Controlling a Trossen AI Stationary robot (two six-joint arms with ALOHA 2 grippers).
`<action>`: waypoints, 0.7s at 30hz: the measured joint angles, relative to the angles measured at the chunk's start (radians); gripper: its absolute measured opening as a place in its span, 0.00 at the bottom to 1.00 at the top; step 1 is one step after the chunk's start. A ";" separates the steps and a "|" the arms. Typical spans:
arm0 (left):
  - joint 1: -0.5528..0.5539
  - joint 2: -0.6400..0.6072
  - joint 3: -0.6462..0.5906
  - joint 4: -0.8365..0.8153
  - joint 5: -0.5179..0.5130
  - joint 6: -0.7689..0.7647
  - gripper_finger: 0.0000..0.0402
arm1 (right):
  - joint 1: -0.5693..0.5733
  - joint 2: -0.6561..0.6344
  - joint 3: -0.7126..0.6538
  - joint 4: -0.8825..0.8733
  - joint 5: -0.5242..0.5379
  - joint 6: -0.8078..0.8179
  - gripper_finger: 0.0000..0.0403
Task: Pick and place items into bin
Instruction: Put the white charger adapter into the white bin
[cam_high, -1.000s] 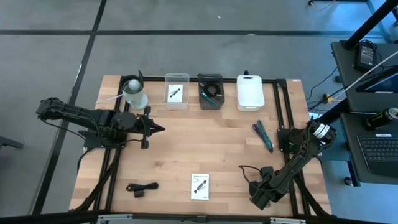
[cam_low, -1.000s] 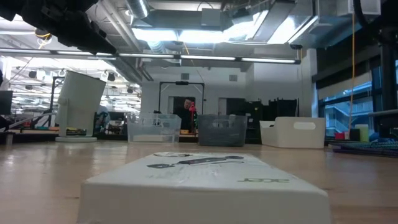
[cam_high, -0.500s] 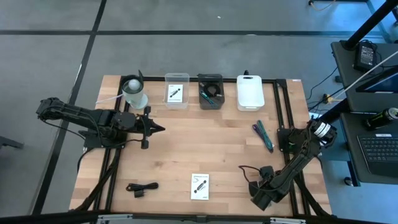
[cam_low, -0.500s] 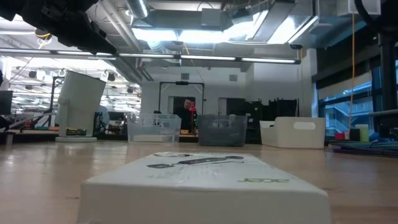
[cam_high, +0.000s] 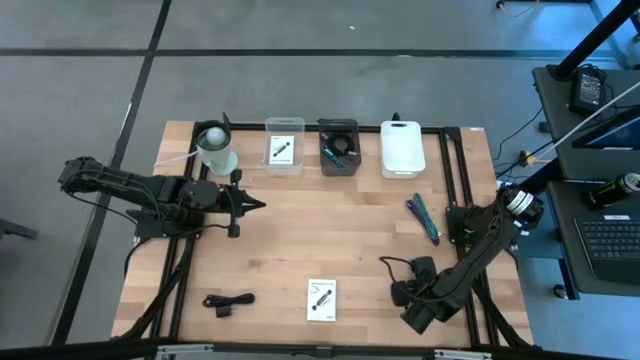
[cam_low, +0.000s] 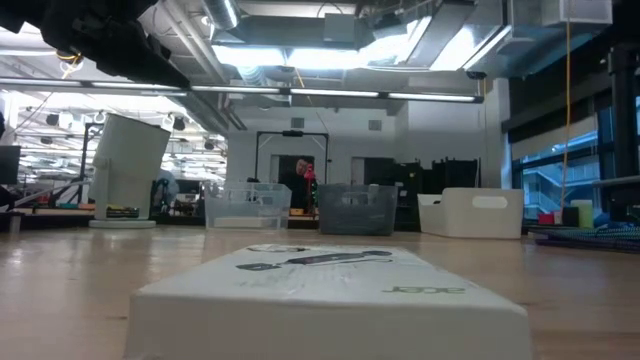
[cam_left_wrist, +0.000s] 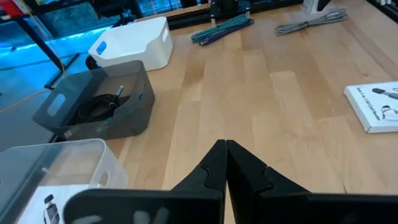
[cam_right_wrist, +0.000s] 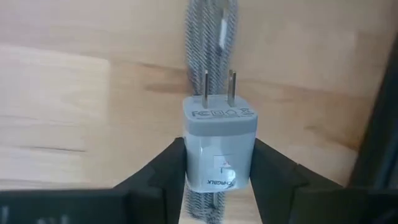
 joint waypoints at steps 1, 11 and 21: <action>0.000 0.000 0.000 0.000 0.000 0.000 0.00 | -0.007 -0.007 0.004 -0.003 0.020 -0.001 0.36; 0.000 0.000 0.000 0.043 -0.043 0.002 0.00 | -0.105 -0.100 0.080 -0.082 0.453 -0.137 0.36; 0.000 0.000 0.000 0.128 -0.059 -0.011 0.00 | -0.425 -0.159 0.209 -0.153 0.631 -0.576 0.36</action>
